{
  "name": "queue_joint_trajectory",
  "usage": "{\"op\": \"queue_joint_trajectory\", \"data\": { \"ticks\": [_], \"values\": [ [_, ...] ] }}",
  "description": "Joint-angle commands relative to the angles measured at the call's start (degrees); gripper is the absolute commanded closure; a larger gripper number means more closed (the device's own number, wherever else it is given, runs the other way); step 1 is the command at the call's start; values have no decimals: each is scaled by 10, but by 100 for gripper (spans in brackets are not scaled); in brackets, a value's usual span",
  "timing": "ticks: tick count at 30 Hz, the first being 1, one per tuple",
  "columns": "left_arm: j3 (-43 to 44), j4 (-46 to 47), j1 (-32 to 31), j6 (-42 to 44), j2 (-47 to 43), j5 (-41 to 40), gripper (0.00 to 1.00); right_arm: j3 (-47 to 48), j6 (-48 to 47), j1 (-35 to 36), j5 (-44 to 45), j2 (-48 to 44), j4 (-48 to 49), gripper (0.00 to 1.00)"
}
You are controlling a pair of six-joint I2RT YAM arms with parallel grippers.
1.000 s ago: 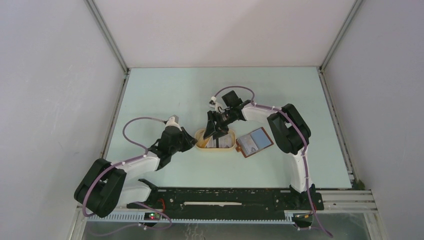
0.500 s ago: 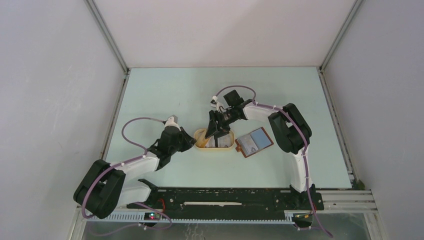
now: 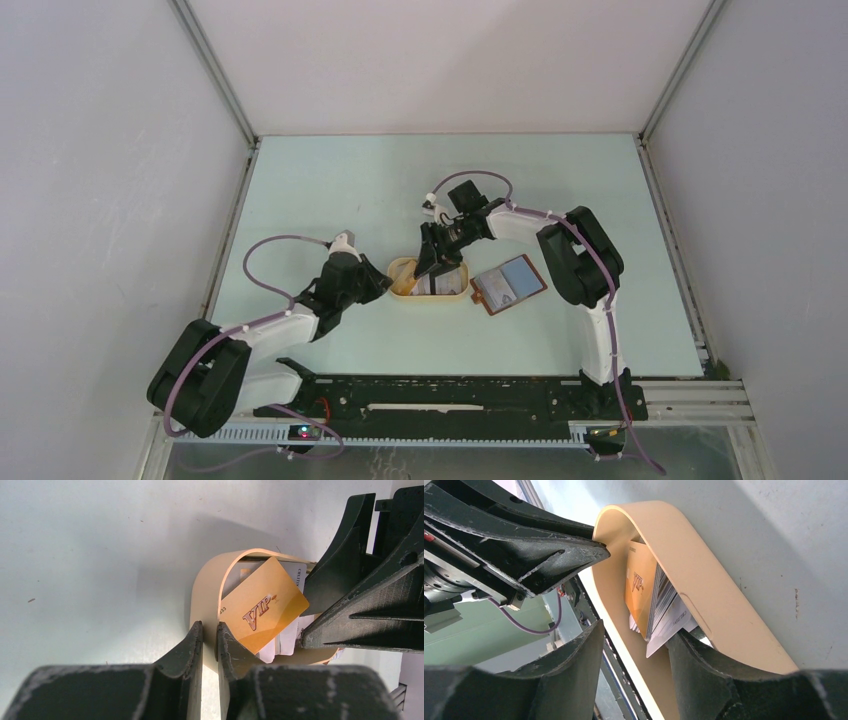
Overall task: Put the credit cards into the card holder
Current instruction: Pick up the credit card from the storage box.
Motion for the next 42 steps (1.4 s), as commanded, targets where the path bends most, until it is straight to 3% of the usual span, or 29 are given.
{"op": "queue_joint_trajectory", "data": {
  "ticks": [1, 13, 18, 28, 42],
  "values": [
    [-12, 21, 8, -8, -16, -12, 95, -2, -27, -3, 21, -19, -15, 42],
    [-15, 21, 10, -8, -19, -12, 95, 2, -47, -3, 26, -15, -26, 64],
    [-16, 21, 10, -9, -20, -12, 95, 2, -50, -2, 25, -16, -28, 79],
    [-19, 10, 12, -10, -34, -26, 95, 3, -55, -3, 24, -23, -30, 100],
    [-36, -24, 21, -23, -75, -70, 96, 3, -90, -14, 58, -74, -43, 100]
  ]
}}
